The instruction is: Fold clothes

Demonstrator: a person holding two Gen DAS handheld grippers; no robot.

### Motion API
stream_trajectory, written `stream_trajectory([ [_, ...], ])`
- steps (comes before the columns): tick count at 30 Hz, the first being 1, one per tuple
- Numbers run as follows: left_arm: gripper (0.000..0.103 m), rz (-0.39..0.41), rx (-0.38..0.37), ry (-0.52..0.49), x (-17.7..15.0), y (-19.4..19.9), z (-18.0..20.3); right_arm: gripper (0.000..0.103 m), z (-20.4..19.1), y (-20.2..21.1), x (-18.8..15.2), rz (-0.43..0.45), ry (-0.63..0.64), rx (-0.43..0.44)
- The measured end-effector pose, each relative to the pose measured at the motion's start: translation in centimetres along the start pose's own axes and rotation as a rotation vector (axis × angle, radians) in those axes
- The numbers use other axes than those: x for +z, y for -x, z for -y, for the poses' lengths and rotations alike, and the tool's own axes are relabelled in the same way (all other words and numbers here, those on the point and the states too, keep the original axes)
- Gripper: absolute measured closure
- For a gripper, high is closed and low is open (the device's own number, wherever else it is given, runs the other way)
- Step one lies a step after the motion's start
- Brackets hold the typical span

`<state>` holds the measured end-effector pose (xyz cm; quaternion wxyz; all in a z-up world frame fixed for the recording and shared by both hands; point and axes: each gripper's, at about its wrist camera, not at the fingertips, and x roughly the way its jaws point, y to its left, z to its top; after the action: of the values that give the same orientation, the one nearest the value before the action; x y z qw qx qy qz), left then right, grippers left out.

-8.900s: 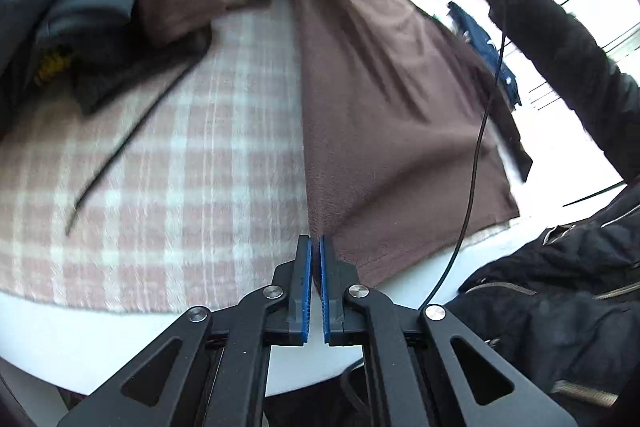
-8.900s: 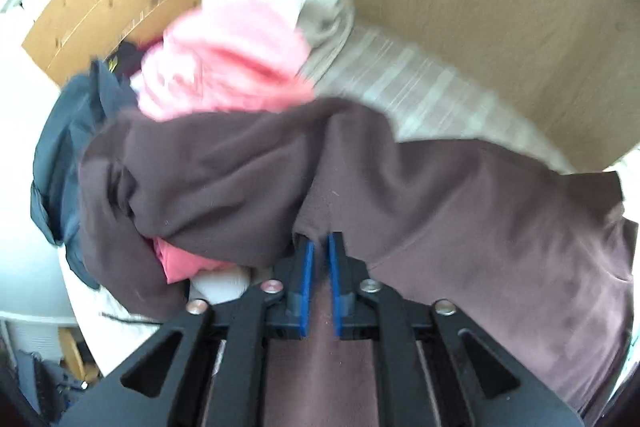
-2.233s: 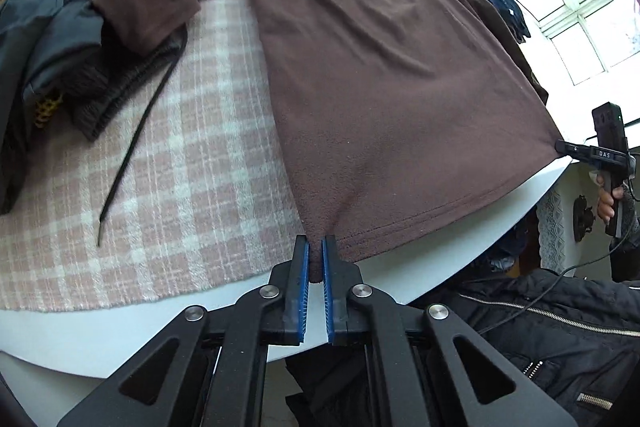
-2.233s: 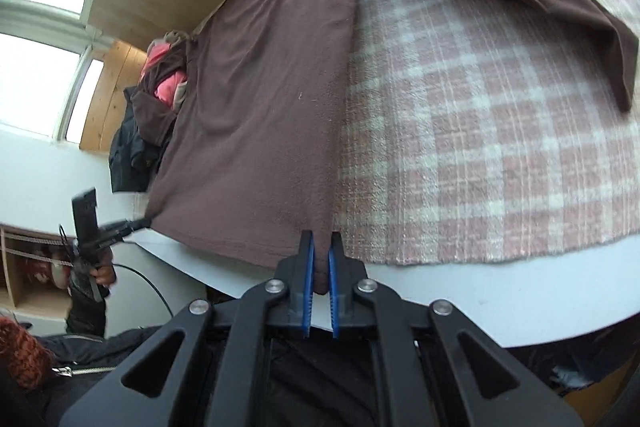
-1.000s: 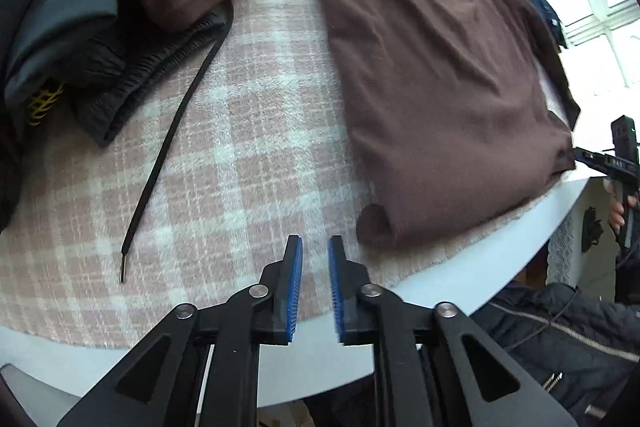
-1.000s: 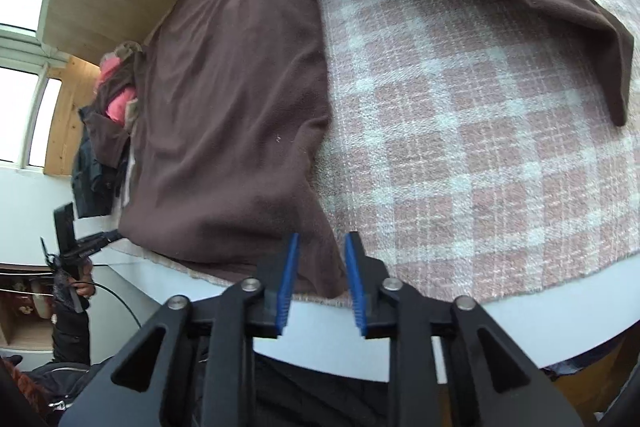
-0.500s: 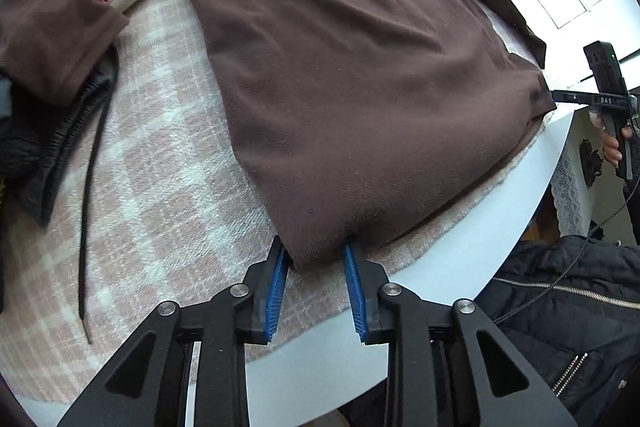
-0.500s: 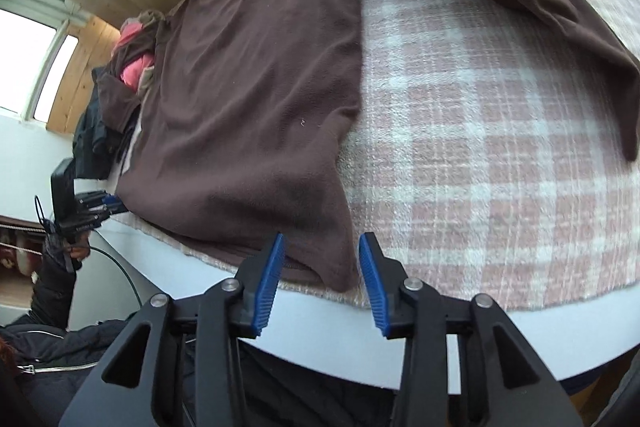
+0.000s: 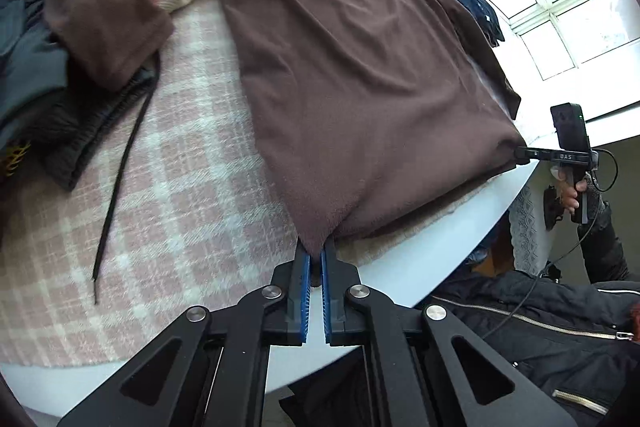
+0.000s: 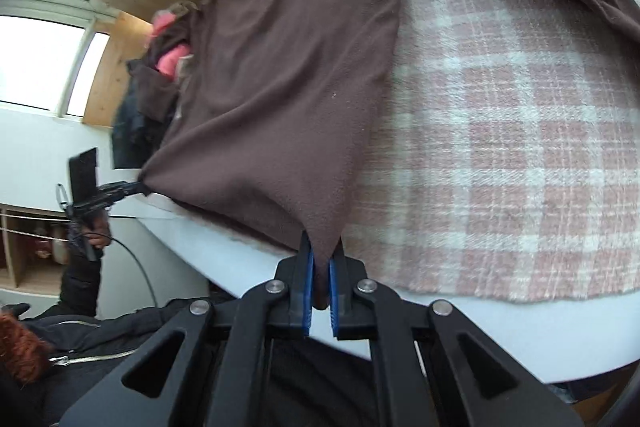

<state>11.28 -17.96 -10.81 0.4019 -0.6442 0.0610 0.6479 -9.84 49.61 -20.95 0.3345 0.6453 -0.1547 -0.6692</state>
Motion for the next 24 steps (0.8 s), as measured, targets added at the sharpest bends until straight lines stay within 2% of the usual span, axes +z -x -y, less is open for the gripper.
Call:
stream_trajectory([
  [2,0.1,-0.008,-0.011,0.01,-0.5,0.7,0.1,0.097,-0.6,1.3,-0.2,0.012,-0.023,0.049],
  [5,0.1,-0.009,-0.005,0.012,-0.6,1.1,-0.1,0.097,-0.2,3.0,-0.2,0.038,-0.034,0.073],
  [7,0.1,-0.033,0.012,0.024,-0.4,-0.1,-0.8,0.097,1.9,2.3,-0.3,0.014,-0.086,0.039],
  [9,0.1,-0.074,0.022,0.044,-0.2,-2.3,-1.6,0.097,3.7,-0.1,-0.5,-0.042,-0.139,-0.03],
  [14,0.099,-0.145,0.067,0.053,-0.4,-5.8,-2.6,0.097,4.2,-3.7,-0.5,-0.103,-0.11,-0.153],
  [15,0.098,-0.151,0.062,0.053,-0.6,-5.9,-2.7,0.093,3.9,-3.5,-0.5,-0.118,-0.094,-0.184],
  [16,0.092,-0.16,0.056,0.057,-0.8,-5.7,-2.8,0.084,3.6,-3.3,-0.6,-0.137,-0.078,-0.218],
  [18,0.088,-0.194,0.066,0.057,-1.6,-5.3,-3.2,0.082,3.0,-2.0,-0.8,-0.162,-0.05,-0.318],
  [21,0.093,-0.212,0.139,0.044,-2.6,-3.5,-3.6,0.081,1.0,1.2,0.0,-0.09,0.012,-0.399],
  [24,0.093,-0.137,0.169,-0.018,-0.2,-1.4,-2.3,0.082,-2.0,2.4,3.1,0.014,0.098,-0.377],
])
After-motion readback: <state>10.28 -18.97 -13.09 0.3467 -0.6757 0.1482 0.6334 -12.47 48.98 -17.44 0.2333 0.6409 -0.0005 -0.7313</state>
